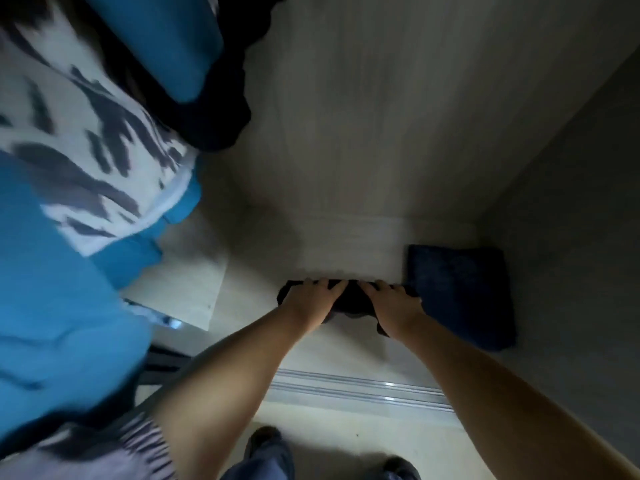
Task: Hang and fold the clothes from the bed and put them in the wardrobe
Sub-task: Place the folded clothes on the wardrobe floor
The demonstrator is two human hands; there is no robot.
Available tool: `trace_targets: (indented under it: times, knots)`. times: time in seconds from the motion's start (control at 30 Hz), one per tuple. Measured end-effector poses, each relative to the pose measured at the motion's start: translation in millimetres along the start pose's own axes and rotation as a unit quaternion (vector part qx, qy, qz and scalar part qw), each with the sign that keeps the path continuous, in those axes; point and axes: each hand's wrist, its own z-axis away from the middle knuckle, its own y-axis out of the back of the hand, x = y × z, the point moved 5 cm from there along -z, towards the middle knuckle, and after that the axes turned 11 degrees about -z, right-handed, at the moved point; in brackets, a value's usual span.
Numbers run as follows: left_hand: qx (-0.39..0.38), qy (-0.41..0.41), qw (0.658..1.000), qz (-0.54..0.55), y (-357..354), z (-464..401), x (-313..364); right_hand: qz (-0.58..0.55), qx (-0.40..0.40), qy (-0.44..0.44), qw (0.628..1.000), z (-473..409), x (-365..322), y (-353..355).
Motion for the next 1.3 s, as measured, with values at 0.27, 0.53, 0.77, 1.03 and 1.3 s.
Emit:
trace_targets:
  times: [0.27, 0.53, 0.77, 1.03, 1.3]
  knots:
    - [0.078, 0.05, 0.995, -0.032, -79, -133, -13, 0.002, 0.114, -0.012, 0.993, -142, 41, -54]
    - [-0.019, -0.021, 1.0, 0.011, -191, -196, 25, 0.018, -0.067, -0.057, 0.996, -205, 87, -144]
    - [-0.079, -0.015, 0.997, 0.012, -217, -198, 28, 0.038, -0.104, -0.077, 0.991, -217, 79, -174]
    - [-0.158, -0.079, 0.984, -0.03, -124, -197, 11, 0.027, -0.152, -0.012, 0.988, -202, 70, -96]
    - [0.118, 0.068, 0.982, 0.129, 101, -102, 19, -0.132, 0.187, -0.033, 0.973, -55, 56, 90]
